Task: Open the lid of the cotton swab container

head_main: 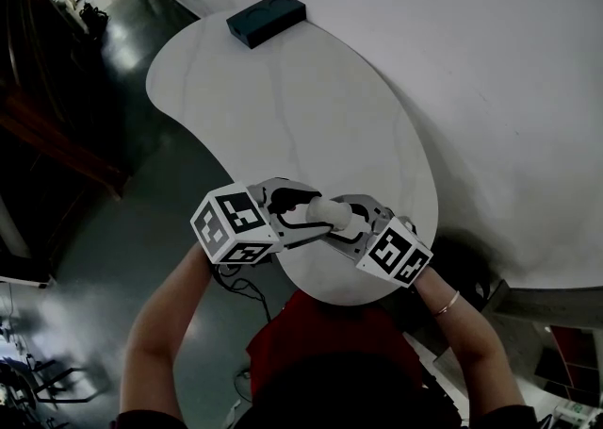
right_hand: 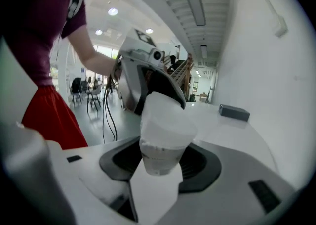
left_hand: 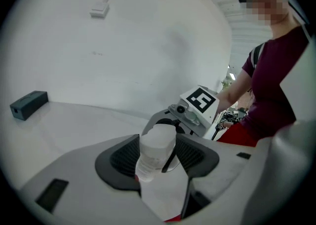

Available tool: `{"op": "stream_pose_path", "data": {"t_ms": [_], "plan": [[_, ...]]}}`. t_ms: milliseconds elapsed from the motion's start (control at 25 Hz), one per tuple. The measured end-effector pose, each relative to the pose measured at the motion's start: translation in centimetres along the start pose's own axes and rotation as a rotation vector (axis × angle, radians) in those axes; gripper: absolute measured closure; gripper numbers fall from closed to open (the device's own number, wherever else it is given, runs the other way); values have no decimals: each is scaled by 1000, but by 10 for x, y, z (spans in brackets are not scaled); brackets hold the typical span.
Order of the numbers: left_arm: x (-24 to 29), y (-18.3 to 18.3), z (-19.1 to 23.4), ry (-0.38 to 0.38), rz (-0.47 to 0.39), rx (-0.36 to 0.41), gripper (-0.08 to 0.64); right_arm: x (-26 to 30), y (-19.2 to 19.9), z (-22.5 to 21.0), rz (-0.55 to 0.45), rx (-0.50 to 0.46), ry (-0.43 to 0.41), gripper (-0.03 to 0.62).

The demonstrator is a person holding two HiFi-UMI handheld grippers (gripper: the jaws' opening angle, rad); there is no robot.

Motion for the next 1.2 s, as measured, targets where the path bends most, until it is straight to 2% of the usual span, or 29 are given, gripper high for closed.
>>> {"op": "stream_pose_path", "data": {"t_ms": [80, 360, 720, 1080, 1200], "plan": [[2, -1, 1, 6, 6, -8, 314, -1, 1, 0, -15, 40, 7, 365], [2, 1, 2, 45, 17, -94, 313, -3, 4, 3, 12, -18, -10, 367], [7, -9, 3, 17, 13, -74, 313, -7, 3, -2, 13, -39, 13, 367], [12, -18, 7, -3, -12, -59, 313, -12, 9, -4, 22, 8, 50, 367], [15, -21, 8, -36, -20, -25, 313, -15, 12, -7, 27, 28, 68, 367]]}}
Point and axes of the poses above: the fingertips, and each gripper's own axes: x forward along the fingers, z to its left, y out of its underside, the point moved 4 cm from there along -x, backward along the fingers, and after that the axes turned 10 degrees about -z, right-handed, at the moved point
